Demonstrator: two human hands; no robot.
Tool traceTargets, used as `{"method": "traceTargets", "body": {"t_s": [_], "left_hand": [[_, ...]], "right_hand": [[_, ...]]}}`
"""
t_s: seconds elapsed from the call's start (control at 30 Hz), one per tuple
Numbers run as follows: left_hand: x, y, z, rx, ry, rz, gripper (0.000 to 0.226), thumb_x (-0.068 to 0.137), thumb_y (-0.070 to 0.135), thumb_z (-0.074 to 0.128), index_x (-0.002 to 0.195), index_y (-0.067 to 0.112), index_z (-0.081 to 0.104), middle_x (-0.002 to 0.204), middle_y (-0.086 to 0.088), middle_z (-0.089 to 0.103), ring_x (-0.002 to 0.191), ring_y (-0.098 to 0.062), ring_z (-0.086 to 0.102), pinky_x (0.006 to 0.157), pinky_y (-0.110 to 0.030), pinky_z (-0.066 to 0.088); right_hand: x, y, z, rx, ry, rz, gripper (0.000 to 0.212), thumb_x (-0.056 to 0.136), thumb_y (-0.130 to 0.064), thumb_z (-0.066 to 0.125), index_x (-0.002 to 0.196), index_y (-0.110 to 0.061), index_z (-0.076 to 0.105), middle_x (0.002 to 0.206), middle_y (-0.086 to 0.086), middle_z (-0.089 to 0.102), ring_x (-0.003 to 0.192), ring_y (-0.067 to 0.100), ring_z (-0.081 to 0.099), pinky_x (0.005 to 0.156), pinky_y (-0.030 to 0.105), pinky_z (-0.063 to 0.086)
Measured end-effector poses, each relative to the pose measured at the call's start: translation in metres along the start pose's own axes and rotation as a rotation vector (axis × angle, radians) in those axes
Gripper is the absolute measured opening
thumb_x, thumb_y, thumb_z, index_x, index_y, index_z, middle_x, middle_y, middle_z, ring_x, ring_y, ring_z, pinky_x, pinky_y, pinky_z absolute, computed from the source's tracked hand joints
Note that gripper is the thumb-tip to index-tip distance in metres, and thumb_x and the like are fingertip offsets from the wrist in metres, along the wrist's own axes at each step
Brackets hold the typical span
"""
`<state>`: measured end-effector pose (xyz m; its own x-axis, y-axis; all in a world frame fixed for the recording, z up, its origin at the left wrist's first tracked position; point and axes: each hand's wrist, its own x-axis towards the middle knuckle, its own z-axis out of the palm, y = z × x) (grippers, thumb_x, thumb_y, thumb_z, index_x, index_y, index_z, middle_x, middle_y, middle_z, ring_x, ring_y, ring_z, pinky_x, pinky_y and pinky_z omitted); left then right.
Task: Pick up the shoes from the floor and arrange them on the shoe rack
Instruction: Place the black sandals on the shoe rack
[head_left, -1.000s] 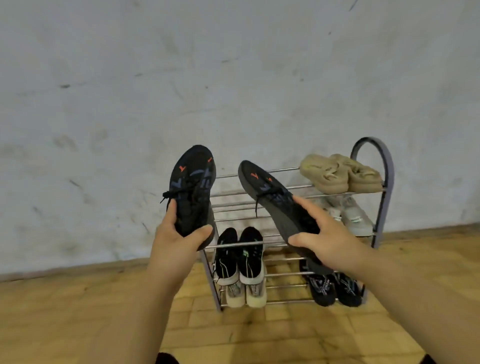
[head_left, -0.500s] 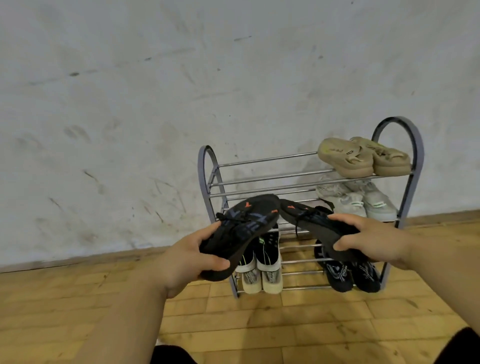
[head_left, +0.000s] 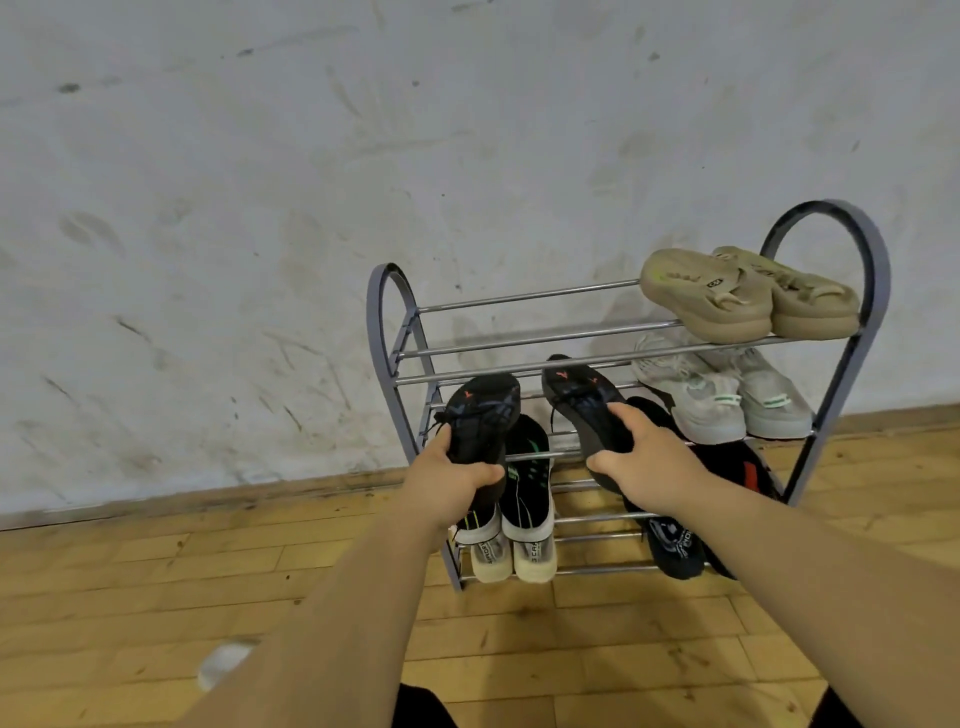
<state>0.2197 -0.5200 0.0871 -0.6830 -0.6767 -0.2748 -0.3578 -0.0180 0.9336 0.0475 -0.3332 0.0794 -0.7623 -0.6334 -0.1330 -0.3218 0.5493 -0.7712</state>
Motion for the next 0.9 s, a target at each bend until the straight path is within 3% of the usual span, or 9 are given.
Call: {"method": "traceTargets", "body": {"t_s": [0.1,0.23,0.33,0.43,0.5,0.57,0.63,0.77,0.9], "left_hand": [[0.023,-0.001,0.015,-0.031,0.074,0.013,0.101,0.079,0.017,0.086,0.162,0.029,0.029,0.142,0.000,0.060,0.118,-0.026,0.063,0.105,-0.048,0.054],[0.049,-0.002,0.031,-0.052,0.150,0.033,0.108,0.079,0.022,0.086,0.164,0.033,0.020,0.145,0.003,0.055,0.124,-0.025,0.061,0.109,-0.049,0.051],[0.069,-0.007,0.037,-0.018,0.151,0.047,0.109,0.067,0.038,0.086,0.160,0.040,0.029,0.143,0.002,0.060,0.120,-0.024,0.064,0.106,-0.049,0.054],[0.081,-0.012,0.041,0.029,0.177,0.044,0.098,0.079,0.031,0.084,0.160,0.033,0.030,0.139,0.001,0.062,0.118,-0.023,0.065,0.105,-0.043,0.054],[0.087,-0.019,0.043,0.129,0.164,0.008,0.095,0.084,0.034,0.081,0.160,0.036,0.025,0.143,-0.002,0.057,0.120,-0.027,0.063,0.102,-0.042,0.055],[0.092,-0.025,0.044,0.245,0.116,-0.064,0.113,0.077,0.045,0.081,0.163,0.041,0.007,0.152,-0.006,0.047,0.123,-0.034,0.060,0.102,-0.047,0.056],[0.096,-0.029,0.043,0.323,0.093,-0.091,0.122,0.075,0.043,0.083,0.164,0.038,0.000,0.158,-0.009,0.039,0.127,-0.035,0.057,0.102,-0.045,0.055],[0.100,-0.034,0.041,0.384,0.116,-0.065,0.117,0.082,0.036,0.083,0.165,0.033,0.000,0.163,-0.008,0.035,0.133,-0.032,0.054,0.107,-0.045,0.051],[0.100,-0.038,0.038,0.440,0.131,-0.028,0.112,0.087,0.044,0.078,0.165,0.034,-0.002,0.167,-0.005,0.028,0.139,-0.031,0.050,0.109,-0.046,0.049]], "right_hand": [[0.025,0.002,0.017,0.003,0.031,-0.008,0.089,0.082,-0.052,0.068,0.158,-0.041,0.022,0.134,0.013,0.054,0.095,0.026,0.063,0.080,0.037,0.054],[0.049,-0.001,0.031,-0.014,0.083,-0.004,0.084,0.091,-0.045,0.068,0.159,-0.038,0.021,0.140,0.015,0.043,0.083,0.016,0.054,0.066,0.027,0.044],[0.066,0.002,0.037,-0.032,0.111,-0.003,0.086,0.090,-0.048,0.069,0.159,-0.038,0.020,0.144,0.017,0.042,0.106,0.029,0.058,0.088,0.037,0.052],[0.078,0.006,0.038,-0.050,0.102,0.007,0.089,0.091,-0.053,0.067,0.161,-0.035,0.014,0.153,0.018,0.036,0.132,0.038,0.048,0.107,0.047,0.046],[0.084,0.010,0.039,-0.085,0.037,0.021,0.094,0.090,-0.057,0.066,0.161,-0.036,0.008,0.156,0.017,0.033,0.138,0.039,0.043,0.112,0.052,0.043],[0.086,0.014,0.039,-0.136,-0.059,0.038,0.103,0.084,-0.058,0.071,0.160,-0.042,0.003,0.160,0.016,0.025,0.141,0.039,0.038,0.113,0.053,0.041],[0.086,0.015,0.037,-0.161,-0.122,0.045,0.112,0.079,-0.049,0.076,0.160,-0.044,-0.001,0.163,0.015,0.019,0.141,0.038,0.038,0.112,0.050,0.042],[0.085,0.017,0.031,-0.142,-0.123,-0.007,0.111,0.080,-0.031,0.078,0.162,-0.040,0.003,0.158,0.013,0.029,0.133,0.033,0.047,0.105,0.041,0.048],[0.082,0.016,0.035,-0.128,-0.083,-0.062,0.104,0.082,-0.032,0.079,0.162,-0.034,0.014,0.155,0.009,0.037,0.133,0.029,0.048,0.103,0.035,0.047]]}}
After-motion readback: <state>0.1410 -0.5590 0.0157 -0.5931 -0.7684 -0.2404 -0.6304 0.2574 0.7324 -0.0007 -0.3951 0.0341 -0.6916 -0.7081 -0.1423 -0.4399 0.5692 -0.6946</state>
